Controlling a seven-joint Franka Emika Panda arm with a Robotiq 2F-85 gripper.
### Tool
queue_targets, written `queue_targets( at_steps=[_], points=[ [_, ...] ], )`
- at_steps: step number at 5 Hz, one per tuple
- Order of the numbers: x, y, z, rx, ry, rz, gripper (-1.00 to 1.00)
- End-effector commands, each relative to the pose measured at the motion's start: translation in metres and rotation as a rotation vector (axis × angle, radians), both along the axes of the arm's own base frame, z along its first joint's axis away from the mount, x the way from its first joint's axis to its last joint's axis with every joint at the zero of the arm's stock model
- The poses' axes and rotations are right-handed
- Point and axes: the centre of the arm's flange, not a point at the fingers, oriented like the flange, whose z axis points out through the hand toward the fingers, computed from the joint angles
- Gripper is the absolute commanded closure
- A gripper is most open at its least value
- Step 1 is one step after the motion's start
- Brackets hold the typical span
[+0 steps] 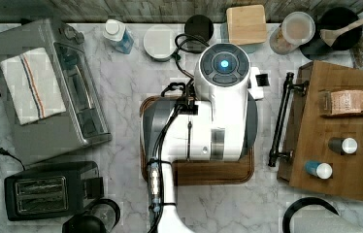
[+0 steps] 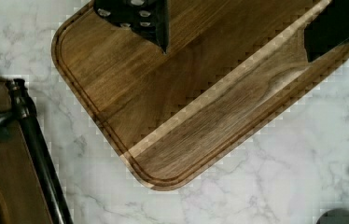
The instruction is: Open the drawer.
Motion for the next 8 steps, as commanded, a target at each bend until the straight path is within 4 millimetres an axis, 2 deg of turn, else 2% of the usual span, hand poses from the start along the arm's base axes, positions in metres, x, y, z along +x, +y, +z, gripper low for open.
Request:
queue_targets(
  at_steps=[1, 3, 4, 5, 6, 7, 8],
  points=[
    [0.000, -0.095, -0.019, -0.098, -0.037, 0.117, -1.00],
    [0.013, -0.142, -0.044, -0.146, -0.036, 0.120, -1.00],
    [0.017, -0.156, -0.053, -0.165, -0.057, 0.152, -1.00],
    [0.021, -0.159, -0.060, -0.189, -0.080, 0.179, -1.00],
    [0.026, -0.178, -0.070, -0.204, -0.052, 0.246, -1.00],
    [0.022, -0.198, -0.082, -0.169, -0.037, 0.300, -1.00],
    [0.018, -0.204, -0.096, -0.170, -0.039, 0.319, -1.00]
  ],
)
